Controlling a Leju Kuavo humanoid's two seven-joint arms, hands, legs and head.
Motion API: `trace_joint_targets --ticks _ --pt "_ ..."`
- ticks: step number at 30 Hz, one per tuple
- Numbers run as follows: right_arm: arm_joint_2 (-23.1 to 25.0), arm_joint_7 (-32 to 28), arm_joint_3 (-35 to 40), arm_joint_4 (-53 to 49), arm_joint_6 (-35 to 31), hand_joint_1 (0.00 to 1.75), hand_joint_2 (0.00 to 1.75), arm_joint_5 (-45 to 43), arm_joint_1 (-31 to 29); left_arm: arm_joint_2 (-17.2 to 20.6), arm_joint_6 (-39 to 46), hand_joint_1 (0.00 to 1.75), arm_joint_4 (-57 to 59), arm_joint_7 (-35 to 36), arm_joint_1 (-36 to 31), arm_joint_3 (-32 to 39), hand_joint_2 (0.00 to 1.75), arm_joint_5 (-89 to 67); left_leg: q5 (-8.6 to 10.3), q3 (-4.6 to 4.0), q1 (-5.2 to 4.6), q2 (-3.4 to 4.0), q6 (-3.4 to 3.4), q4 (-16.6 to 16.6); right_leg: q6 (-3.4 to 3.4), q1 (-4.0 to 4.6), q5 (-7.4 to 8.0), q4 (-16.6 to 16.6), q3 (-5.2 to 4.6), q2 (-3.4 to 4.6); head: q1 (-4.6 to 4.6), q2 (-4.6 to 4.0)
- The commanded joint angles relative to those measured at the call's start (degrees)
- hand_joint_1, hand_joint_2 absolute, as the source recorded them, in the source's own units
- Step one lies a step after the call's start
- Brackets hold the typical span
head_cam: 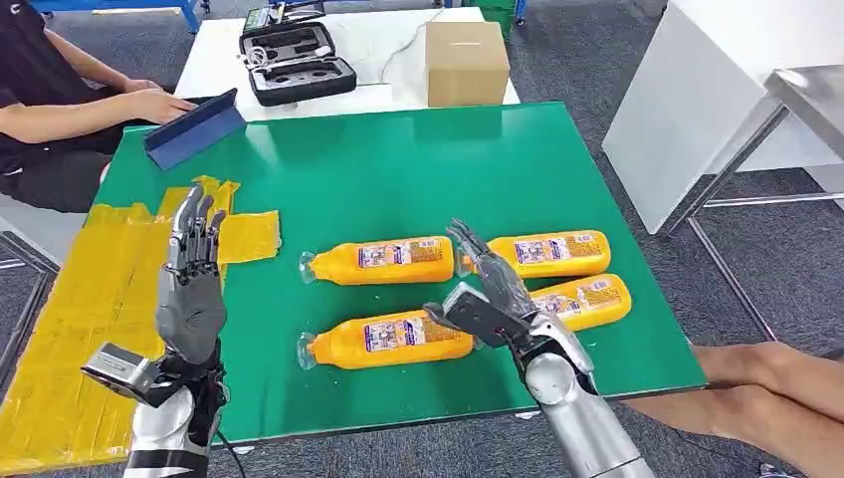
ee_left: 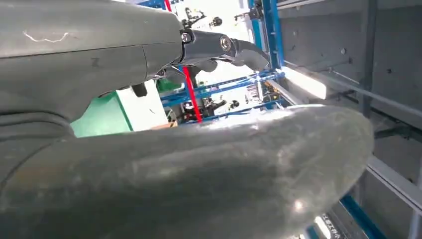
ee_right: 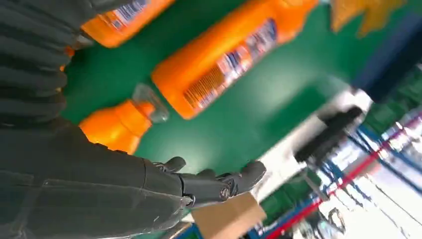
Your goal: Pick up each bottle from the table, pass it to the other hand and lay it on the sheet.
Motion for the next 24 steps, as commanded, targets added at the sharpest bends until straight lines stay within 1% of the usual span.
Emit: trace_joint_targets --ticks 1,4,9,19,24 --pt "-4.1 1.4 7.3 10.4 2.3 0.0 1.75 0.9 -6.0 0.1 -0.3 0.0 5.4 0.2 -2.7 1.5 0.0 0.1 -0.04 0.16 0.01 0.09 -0.04 0.0 -0.07 0.02 0.0 0.0 0.13 0.05 0.0 0.0" --pt "-4.6 2.4 9.2 12.5 4.0 0.0 1.75 1.1 -7.3 0.1 -0.5 0.0 6.1 0.3 -3.3 1.5 0.0 0.4 -0.04 0.18 0.0 0.05 -0.04 0.0 -0.07 0.01 -0.01 0.0 0.16 0.01 0.0 0.0" --pt "-4.5 2.6 10.5 14.4 4.4 0.0 1.75 1.2 -8.5 0.1 -0.6 0.0 6.6 0.3 -3.8 1.3 0.0 0.4 -0.02 0.08 0.0 0.05 -0.03 0.0 -0.05 0.01 0.0 0.0 0.06 0.01 0.0 0.0" --pt "-4.5 3.0 13.6 18.2 6.1 0.0 1.75 0.2 -11.1 0.4 -0.9 0.0 8.1 0.5 -5.3 1.3 0.0 1.0 -0.05 0.16 0.01 0.07 -0.06 0.0 -0.09 0.02 -0.02 0.0 0.12 0.01 0.0 0.0" --pt "-3.1 4.4 17.1 23.1 6.9 0.0 1.75 1.3 -14.7 0.3 -1.1 0.0 9.3 0.7 -6.3 0.8 0.0 1.2 -0.01 0.11 0.0 0.11 -0.05 0.0 -0.05 0.01 0.02 0.0 0.06 0.08 0.0 0.0"
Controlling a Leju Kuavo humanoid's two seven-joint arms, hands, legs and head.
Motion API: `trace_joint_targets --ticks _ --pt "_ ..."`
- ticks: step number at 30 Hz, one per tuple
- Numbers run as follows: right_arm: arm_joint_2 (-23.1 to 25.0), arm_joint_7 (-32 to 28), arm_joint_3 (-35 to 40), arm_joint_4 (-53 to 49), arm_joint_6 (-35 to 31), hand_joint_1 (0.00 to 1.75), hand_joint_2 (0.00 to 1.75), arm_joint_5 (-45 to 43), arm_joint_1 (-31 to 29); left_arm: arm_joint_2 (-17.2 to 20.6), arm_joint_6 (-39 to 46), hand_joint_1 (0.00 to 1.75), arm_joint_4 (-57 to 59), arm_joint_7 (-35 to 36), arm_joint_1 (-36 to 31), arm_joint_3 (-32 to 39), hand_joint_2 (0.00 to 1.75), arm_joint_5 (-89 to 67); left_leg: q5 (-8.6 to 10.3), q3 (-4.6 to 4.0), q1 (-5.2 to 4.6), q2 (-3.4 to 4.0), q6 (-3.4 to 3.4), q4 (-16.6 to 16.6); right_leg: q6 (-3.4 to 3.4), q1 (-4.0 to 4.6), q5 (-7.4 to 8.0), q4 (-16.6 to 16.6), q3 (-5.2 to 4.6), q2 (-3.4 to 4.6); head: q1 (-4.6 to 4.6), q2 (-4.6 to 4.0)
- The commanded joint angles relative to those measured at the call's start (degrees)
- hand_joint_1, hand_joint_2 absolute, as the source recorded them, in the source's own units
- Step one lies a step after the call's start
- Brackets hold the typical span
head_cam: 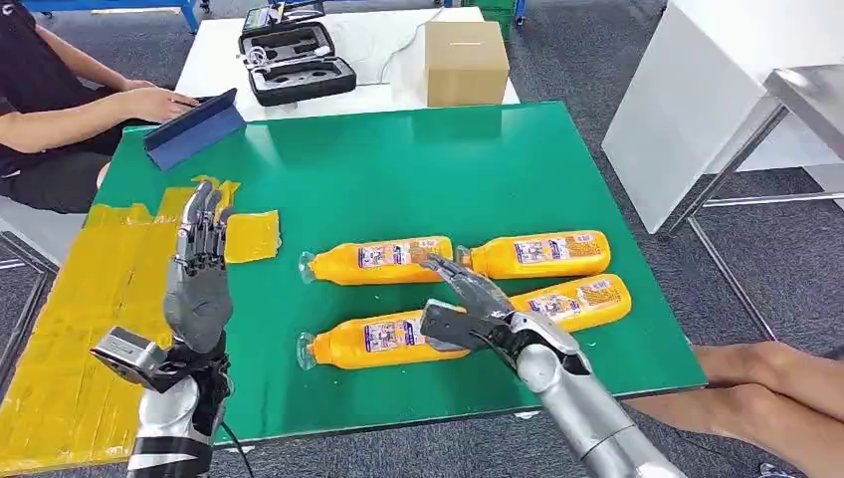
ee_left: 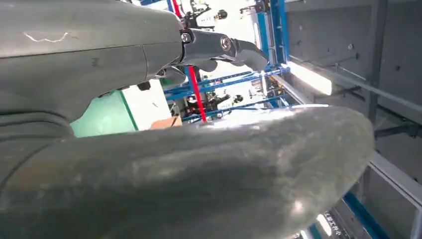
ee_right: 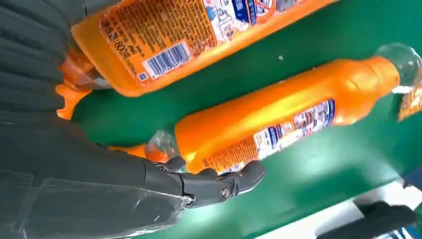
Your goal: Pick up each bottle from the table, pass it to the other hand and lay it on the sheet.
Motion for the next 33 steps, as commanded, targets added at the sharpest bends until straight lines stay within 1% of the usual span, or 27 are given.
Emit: trace_joint_targets --ticks 1,5,11,14,18,28,33 --pt "0.6 1.5 7.3 11.1 1.3 0.0 1.75 0.7 -7.4 0.3 -0.2 0.0 5.5 0.5 -3.5 0.4 0.0 0.4 -0.02 0.08 0.0 0.07 -0.04 0.0 -0.05 0.0 0.0 0.0 0.05 0.04 0.02 0.0" --pt "0.5 1.7 7.7 11.6 1.4 0.0 1.75 0.8 -7.8 0.3 -0.3 0.0 5.5 0.5 -3.6 0.3 0.0 0.4 0.0 0.08 -0.01 0.03 -0.05 0.0 -0.05 -0.01 -0.01 0.0 0.05 0.0 0.02 0.0" --pt "1.9 2.9 12.5 16.0 2.7 0.0 1.75 0.7 -11.1 0.1 -0.4 0.0 7.2 0.8 -4.9 -0.4 0.0 0.6 0.0 0.07 -0.01 0.05 -0.06 0.0 -0.06 0.0 -0.01 0.0 0.04 0.02 0.02 0.0" --pt "2.1 3.1 13.2 16.6 2.9 0.0 1.75 0.8 -11.4 0.1 -0.4 0.0 7.5 0.8 -5.1 -0.5 0.0 0.6 0.01 0.07 0.0 0.02 -0.05 0.0 -0.05 0.0 -0.01 0.0 0.04 0.0 0.02 0.0" --pt "2.3 4.1 16.9 19.3 5.4 0.0 1.75 1.1 -13.7 0.1 -0.4 0.0 8.5 1.0 -5.7 -0.4 0.0 1.0 0.01 0.08 0.0 0.05 -0.07 0.0 -0.07 0.01 0.0 0.0 0.04 0.02 0.02 0.0" --pt "2.3 4.1 16.9 19.3 5.4 0.0 1.75 1.1 -13.7 0.1 -0.4 0.0 8.5 1.0 -5.7 -0.4 0.0 1.0 0.02 0.1 0.0 0.0 -0.09 0.0 -0.09 0.01 -0.01 0.0 0.07 -0.03 0.02 0.0" --pt "1.5 5.0 21.7 21.9 9.0 0.0 1.75 0.4 -16.3 0.1 -0.4 0.0 10.0 1.1 -6.7 -0.7 0.0 1.5 0.02 0.11 -0.02 0.0 -0.09 0.0 -0.09 -0.01 -0.01 0.0 0.07 -0.04 0.02 0.0"
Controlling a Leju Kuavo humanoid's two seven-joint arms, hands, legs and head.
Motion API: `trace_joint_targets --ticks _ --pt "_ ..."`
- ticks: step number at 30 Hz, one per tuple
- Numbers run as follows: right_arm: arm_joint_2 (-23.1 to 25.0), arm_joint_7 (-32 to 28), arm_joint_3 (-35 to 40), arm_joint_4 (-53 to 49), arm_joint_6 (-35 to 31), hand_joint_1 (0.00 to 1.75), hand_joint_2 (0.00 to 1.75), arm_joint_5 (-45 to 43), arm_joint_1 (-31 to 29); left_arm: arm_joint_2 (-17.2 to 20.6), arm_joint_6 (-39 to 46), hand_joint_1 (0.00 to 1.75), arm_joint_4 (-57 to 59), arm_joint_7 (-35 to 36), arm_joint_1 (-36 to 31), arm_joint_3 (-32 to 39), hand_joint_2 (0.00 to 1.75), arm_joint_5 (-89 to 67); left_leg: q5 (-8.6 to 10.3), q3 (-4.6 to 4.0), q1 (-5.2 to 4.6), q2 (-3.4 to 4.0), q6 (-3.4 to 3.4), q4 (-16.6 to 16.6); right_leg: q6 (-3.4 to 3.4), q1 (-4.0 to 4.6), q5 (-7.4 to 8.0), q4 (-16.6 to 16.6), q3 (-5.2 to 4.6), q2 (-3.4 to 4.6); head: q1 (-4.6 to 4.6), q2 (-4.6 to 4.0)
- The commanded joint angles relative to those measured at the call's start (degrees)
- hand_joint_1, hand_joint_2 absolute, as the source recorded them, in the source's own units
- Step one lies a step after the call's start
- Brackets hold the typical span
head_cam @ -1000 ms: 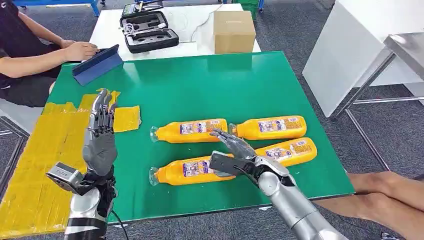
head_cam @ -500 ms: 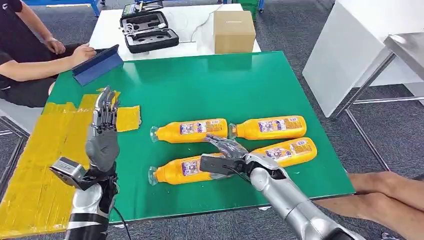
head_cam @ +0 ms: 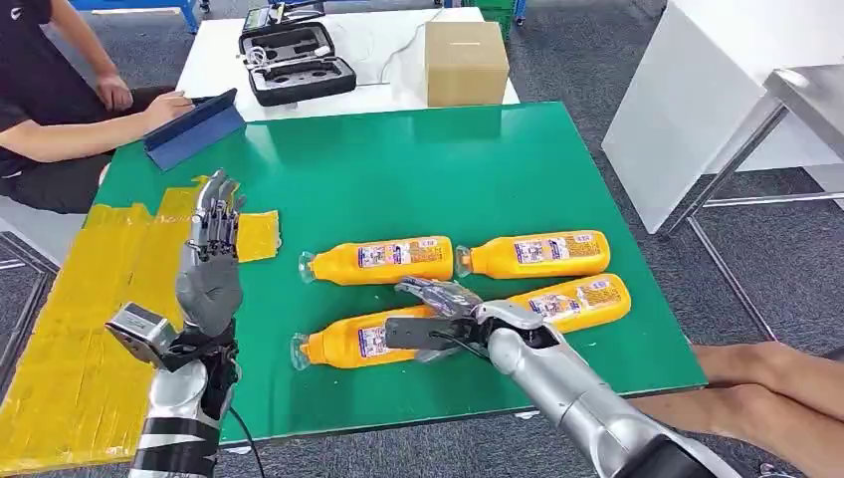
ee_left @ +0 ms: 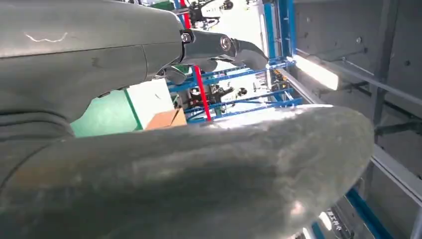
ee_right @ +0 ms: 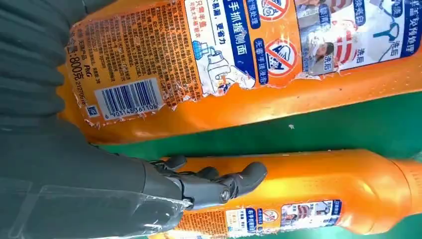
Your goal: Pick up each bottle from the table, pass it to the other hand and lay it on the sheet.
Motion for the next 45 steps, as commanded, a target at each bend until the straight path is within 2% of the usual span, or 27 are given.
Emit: trace_joint_targets --ticks 1,6,8,9,10,11,12,25,30,36,39,41,42,45 --pt "-0.9 1.5 9.1 8.1 4.3 0.0 1.75 -0.4 -6.0 0.1 -0.1 0.0 5.6 0.3 -3.4 -0.4 0.0 0.6 -0.02 0.08 0.0 0.0 -0.04 0.0 -0.08 0.01 -0.01 0.0 0.08 -0.03 0.0 0.0" --pt "-4.3 3.4 15.6 11.0 10.3 0.0 1.75 -0.3 -9.7 -0.2 0.0 0.0 7.3 0.6 -4.7 -0.7 0.0 1.0 0.03 0.07 0.0 -0.08 -0.05 0.0 -0.19 0.01 0.06 0.0 0.05 -0.14 0.0 0.0" --pt "-5.7 3.6 15.8 10.8 9.7 0.0 1.75 -1.2 -9.9 -0.2 0.2 0.0 7.6 0.7 -4.8 -0.8 0.0 1.2 0.09 0.06 -0.01 -0.15 -0.06 0.0 -0.18 0.0 0.06 0.0 0.05 -0.2 0.0 0.0" --pt "-6.3 3.9 15.9 10.7 9.4 0.51 1.75 -2.0 -10.0 -0.2 0.3 0.0 7.6 0.8 -4.8 -0.9 0.0 1.3 0.12 0.06 -0.01 -0.14 -0.04 0.0 -0.14 -0.01 0.09 0.0 0.04 -0.18 -0.02 0.0" --pt "-6.8 3.8 16.1 10.5 9.6 1.24 1.75 -2.6 -10.1 -0.2 0.4 0.0 7.6 0.8 -4.8 -0.9 0.0 1.3 0.12 0.07 0.0 -0.14 -0.04 0.0 -0.11 0.01 0.11 0.0 0.06 -0.19 -0.02 0.0" --pt "-7.4 3.7 16.4 10.0 9.9 1.55 1.75 -3.2 -10.2 -0.1 0.4 0.0 7.7 0.8 -4.8 -1.0 0.0 1.4 0.15 0.07 0.0 -0.22 -0.04 0.0 -0.13 0.02 0.12 0.0 0.09 -0.28 0.0 0.0" --pt "-7.8 3.8 16.6 9.5 10.0 1.75 1.75 -3.8 -10.2 -0.1 0.5 0.0 7.7 0.9 -4.9 -1.0 0.0 1.5 0.19 0.05 -0.01 -0.2 0.05 0.0 -0.09 0.0 0.12 0.0 0.05 -0.24 0.0 0.0" --pt "-10.3 4.8 19.2 7.9 9.9 1.75 1.75 -8.0 -10.4 0.2 1.3 0.0 8.6 1.3 -5.7 -1.9 0.0 2.4 0.37 0.03 -0.07 -0.11 0.2 0.0 0.11 -0.05 0.34 0.0 0.04 -0.15 0.0 0.0" --pt "-10.4 4.9 18.7 7.6 9.0 1.75 1.75 -8.8 -9.9 0.3 1.4 0.0 8.6 1.4 -5.6 -1.9 0.0 2.6 0.44 0.01 -0.06 -0.1 0.13 0.0 -0.03 -0.04 0.46 0.0 -0.01 -0.18 0.0 0.0" --pt "-8.0 4.7 10.8 6.6 -1.5 1.75 1.75 -11.7 -5.0 -0.4 4.3 0.0 7.8 3.0 -4.6 0.1 0.0 3.7 0.47 0.05 -0.04 -0.11 0.14 0.0 0.0 -0.02 0.47 -0.1 0.05 -0.17 0.0 0.0" --pt "-4.5 2.7 -1.1 -0.2 -13.0 1.75 1.75 -11.9 1.8 -0.8 10.7 0.0 8.4 7.6 -4.4 2.8 0.0 4.8 0.45 0.06 -0.02 -0.03 0.11 0.0 -0.06 0.01 0.49 -0.1 0.05 -0.11 -0.02 0.0" --pt "-2.7 2.9 -8.6 -8.1 -15.7 1.75 1.75 -10.8 5.8 -0.2 11.4 0.0 8.1 8.9 -3.7 4.1 0.0 7.4 0.44 0.09 0.0 0.07 0.1 -0.1 -0.05 0.02 0.52 -0.1 0.06 0.01 -0.02 0.0" --pt "-2.3 3.7 -11.0 -10.5 -15.7 1.75 1.75 -10.7 6.8 -0.2 11.5 0.0 8.1 9.5 -3.3 5.0 1.75 8.8 0.44 0.04 0.0 0.07 0.1 -0.1 -0.05 0.02 0.52 -0.1 0.01 0.02 -0.02 0.0" --pt "-1.1 2.3 -15.9 -13.8 -14.3 1.75 1.75 -11.3 7.9 0.9 2.4 0.0 10.0 14.3 -3.0 6.3 1.75 19.5 0.42 -0.15 -0.04 0.2 0.08 0.0 -0.03 -0.01 0.51 0.0 -0.22 0.15 0.0 0.0"
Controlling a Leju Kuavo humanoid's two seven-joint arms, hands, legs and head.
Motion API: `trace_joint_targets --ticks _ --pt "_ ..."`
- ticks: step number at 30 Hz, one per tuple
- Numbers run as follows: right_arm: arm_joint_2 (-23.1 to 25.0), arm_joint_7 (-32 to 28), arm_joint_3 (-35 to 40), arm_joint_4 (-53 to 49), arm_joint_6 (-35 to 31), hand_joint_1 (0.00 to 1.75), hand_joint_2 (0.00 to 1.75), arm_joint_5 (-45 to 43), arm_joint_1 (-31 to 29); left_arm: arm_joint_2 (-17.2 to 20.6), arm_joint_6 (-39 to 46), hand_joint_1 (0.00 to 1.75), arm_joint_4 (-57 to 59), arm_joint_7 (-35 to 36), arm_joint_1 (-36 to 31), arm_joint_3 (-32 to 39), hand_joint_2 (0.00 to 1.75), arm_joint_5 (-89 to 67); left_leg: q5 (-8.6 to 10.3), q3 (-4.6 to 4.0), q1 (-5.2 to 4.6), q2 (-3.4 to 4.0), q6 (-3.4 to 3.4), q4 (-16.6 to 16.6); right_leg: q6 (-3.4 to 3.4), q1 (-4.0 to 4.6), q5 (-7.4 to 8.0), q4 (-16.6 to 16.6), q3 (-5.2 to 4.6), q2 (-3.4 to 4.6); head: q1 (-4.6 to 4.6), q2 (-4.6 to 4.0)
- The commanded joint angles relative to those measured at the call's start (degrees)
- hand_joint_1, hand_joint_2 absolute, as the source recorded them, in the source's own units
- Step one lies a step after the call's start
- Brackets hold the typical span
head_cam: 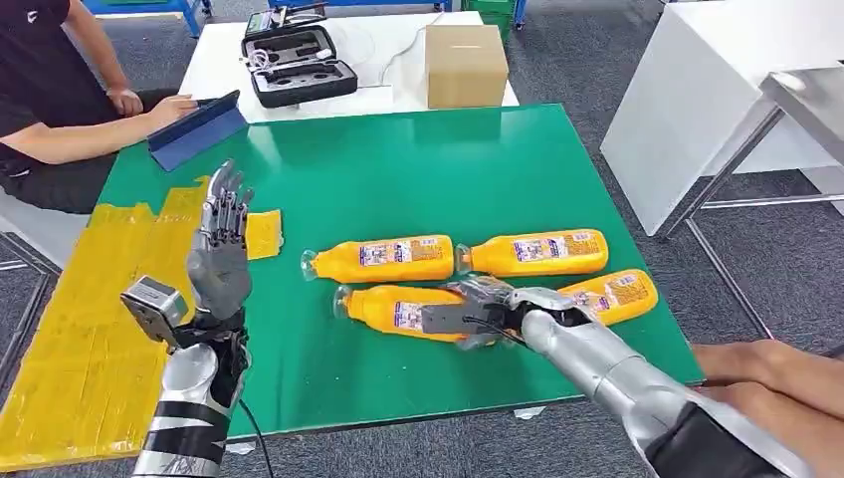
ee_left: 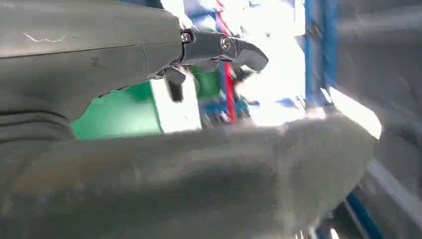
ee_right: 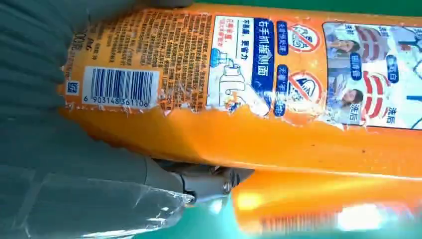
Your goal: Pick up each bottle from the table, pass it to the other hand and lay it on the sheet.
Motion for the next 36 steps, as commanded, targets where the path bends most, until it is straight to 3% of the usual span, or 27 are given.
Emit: trace_joint_targets --ticks 1,10,17,22,36 --pt "5.6 -1.1 -21.6 -14.8 -0.7 1.75 1.75 -0.1 8.4 1.4 -8.6 0.0 5.5 6.7 0.0 6.2 1.75 13.8 -0.05 -0.01 -0.03 0.14 -0.07 0.0 -0.07 -0.02 -0.02 0.0 -0.11 0.11 -0.07 0.0" --pt "9.3 -5.2 -25.3 -17.5 -2.7 1.75 1.75 0.8 10.6 3.4 -11.2 0.0 8.6 8.1 -0.9 5.5 1.75 16.4 -0.04 -0.29 0.01 0.12 -0.11 0.0 -0.08 -0.01 -0.04 0.0 -0.39 0.08 0.04 0.0" --pt "11.2 -6.3 -25.1 -15.1 -2.0 1.75 1.75 -0.2 8.2 5.5 -25.4 0.0 13.1 13.3 0.8 3.3 1.75 25.4 -0.02 -0.28 -0.04 0.13 -0.12 0.0 -0.09 -0.04 -0.04 0.0 -0.43 0.08 -0.02 0.0" --pt "13.7 -7.3 -22.4 -14.4 -1.7 1.75 1.75 1.1 7.1 5.0 -30.0 0.0 13.0 14.7 3.0 -0.7 1.75 26.7 -0.03 -0.33 -0.03 0.18 -0.1 0.0 -0.06 -0.03 -0.02 0.0 -0.49 0.15 0.0 0.0" --pt "18.2 -5.8 -13.0 -9.3 -0.8 1.75 1.75 5.3 6.1 4.5 -29.2 0.0 12.0 15.3 2.5 -5.6 1.75 26.6 -0.03 -0.36 0.02 0.13 -0.1 0.0 -0.07 0.01 -0.03 0.0 -0.48 0.08 0.0 0.0"
